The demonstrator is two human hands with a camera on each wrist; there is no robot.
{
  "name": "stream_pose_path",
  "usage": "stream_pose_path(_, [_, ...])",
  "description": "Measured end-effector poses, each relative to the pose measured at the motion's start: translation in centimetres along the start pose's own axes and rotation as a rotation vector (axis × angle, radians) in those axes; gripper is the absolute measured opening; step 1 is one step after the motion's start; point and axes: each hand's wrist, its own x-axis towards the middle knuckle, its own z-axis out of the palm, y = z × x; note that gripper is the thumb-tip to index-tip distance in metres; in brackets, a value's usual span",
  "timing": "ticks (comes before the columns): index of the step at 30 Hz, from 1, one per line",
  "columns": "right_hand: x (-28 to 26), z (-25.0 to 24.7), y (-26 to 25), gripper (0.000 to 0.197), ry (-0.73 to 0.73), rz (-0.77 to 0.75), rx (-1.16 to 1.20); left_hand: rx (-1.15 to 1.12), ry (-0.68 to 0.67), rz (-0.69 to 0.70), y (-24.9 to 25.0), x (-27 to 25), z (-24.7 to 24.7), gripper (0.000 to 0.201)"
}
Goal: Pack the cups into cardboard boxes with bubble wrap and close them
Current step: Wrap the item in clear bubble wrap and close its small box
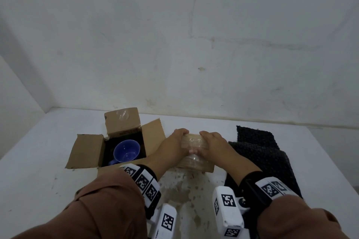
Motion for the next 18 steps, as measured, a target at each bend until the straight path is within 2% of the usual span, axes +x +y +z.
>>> stream_pose_path(10, [0.0, -1.1, 0.6, 0.063, -0.02, -0.034, 0.008, 0.037, 0.018, 0.026, -0.4, 0.3, 0.2, 0.06])
stream_pose_path(15, [-0.7, -0.5, 0.6, 0.08, -0.068, -0.032, 0.067, 0.049, -0.004, 0.037, -0.6, 0.5, 0.3, 0.064])
stream_pose_path(18, [-0.9, -0.2, 0.4, 0.082, -0.062, -0.022, 0.076, 0.073, -0.019, 0.047, -0.8, 0.5, 0.5, 0.069])
